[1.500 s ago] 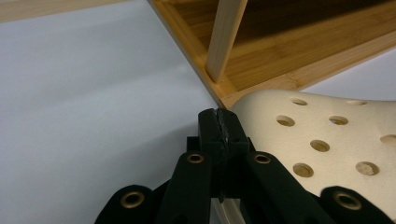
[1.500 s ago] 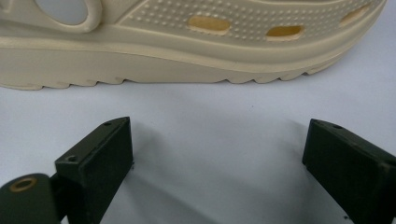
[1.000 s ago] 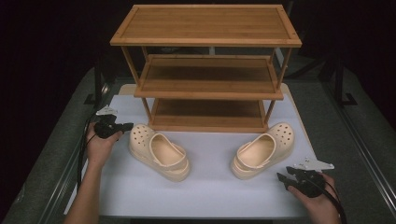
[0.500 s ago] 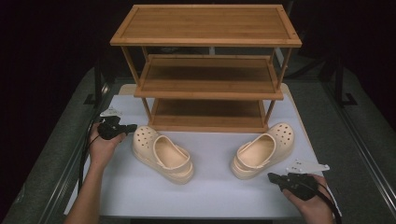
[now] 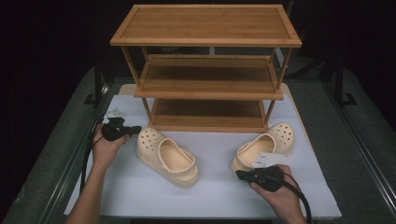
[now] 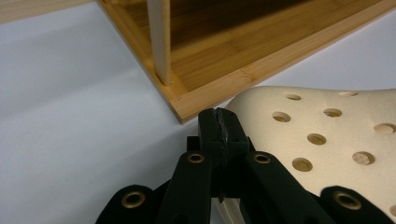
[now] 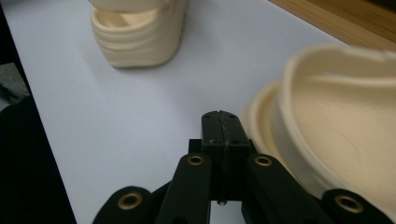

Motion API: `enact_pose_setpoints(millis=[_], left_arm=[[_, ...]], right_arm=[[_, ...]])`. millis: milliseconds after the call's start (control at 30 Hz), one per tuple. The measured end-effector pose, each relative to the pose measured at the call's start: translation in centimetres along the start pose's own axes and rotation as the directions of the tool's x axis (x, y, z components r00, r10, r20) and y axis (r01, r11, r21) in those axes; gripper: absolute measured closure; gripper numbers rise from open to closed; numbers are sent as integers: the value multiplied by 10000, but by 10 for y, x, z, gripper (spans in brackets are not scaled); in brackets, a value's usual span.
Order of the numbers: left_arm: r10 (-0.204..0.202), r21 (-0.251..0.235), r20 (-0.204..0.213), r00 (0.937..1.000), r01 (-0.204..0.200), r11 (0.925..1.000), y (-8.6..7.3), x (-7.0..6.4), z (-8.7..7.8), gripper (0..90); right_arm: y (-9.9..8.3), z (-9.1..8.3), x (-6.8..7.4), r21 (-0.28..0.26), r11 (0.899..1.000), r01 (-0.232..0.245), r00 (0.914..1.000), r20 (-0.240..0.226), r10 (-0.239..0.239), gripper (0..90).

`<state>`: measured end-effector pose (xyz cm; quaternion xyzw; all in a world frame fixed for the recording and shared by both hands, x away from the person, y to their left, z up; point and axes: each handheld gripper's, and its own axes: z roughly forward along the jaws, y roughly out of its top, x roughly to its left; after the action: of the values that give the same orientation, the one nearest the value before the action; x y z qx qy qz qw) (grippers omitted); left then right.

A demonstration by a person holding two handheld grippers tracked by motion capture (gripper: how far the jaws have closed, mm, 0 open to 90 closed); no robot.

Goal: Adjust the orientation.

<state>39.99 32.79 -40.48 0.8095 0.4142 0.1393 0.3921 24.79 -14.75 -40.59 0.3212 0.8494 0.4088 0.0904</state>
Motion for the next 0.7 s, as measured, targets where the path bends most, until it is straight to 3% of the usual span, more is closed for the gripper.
enact_pose_setpoints(millis=[400, 567, 700], left_arm=[[125, 4, 402, 9991, -125, 9999, 1, -9, 4, 900], [204, 9, 479, 9986, -205, 9998, 3, -14, 7, 900], [165, -56, 570, 9982, -162, 9999, 4, -15, 9, 900]], right_arm=[[39, 51, 18, 9, 9985, 551, 9954, -789, -548, 897], [43, 68, 22, 219, 9977, 635, 9944, -862, -614, 898], [41, 73, 23, 352, 9977, 575, 9943, -918, -541, 897]])
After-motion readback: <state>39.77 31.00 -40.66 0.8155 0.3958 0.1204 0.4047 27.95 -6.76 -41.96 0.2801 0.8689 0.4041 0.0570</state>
